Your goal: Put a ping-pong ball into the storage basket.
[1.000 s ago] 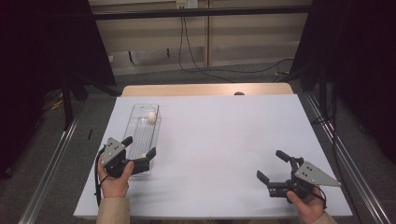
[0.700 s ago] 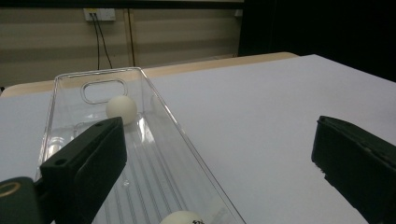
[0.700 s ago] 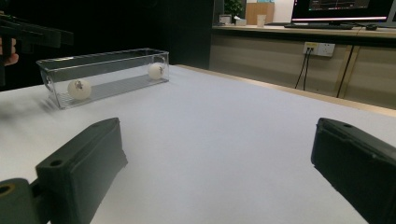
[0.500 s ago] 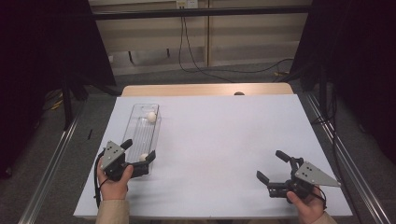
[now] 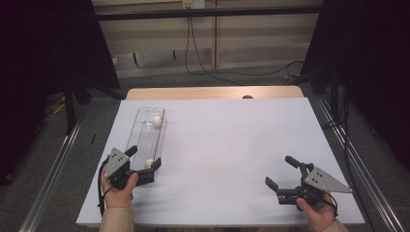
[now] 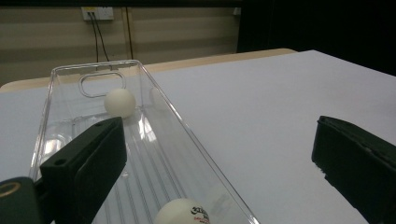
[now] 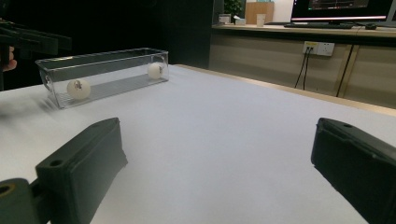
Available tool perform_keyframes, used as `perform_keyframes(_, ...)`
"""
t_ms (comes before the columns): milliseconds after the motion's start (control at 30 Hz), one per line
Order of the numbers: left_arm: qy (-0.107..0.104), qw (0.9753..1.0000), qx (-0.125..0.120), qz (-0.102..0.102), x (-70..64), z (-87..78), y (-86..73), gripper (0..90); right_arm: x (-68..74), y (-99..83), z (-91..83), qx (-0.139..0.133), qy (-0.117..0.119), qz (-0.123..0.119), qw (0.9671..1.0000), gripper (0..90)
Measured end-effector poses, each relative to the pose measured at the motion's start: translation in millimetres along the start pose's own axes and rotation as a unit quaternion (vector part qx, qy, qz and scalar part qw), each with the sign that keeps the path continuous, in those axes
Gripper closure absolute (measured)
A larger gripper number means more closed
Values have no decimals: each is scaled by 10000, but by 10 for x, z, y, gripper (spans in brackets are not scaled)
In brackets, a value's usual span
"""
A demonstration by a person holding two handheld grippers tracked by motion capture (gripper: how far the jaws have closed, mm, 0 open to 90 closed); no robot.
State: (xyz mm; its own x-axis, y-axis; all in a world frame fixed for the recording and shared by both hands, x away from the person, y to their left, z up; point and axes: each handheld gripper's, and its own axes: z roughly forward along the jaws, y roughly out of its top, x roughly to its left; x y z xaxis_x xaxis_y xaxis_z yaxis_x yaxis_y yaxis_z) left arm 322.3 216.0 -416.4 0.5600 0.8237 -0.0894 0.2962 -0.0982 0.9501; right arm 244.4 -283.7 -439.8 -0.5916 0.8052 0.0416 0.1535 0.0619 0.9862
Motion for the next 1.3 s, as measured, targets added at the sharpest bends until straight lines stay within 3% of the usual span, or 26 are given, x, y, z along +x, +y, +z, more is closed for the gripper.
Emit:
perform_keyframes(400,35,9993,-169,-330,97,-109,-86,32,0,1,-3,-7,3,-5,10000,18)
perform_keyframes(1300,112,9998,14,-143,138,-211,-191,32,7,-9,11,4,5,-17,10000,18)
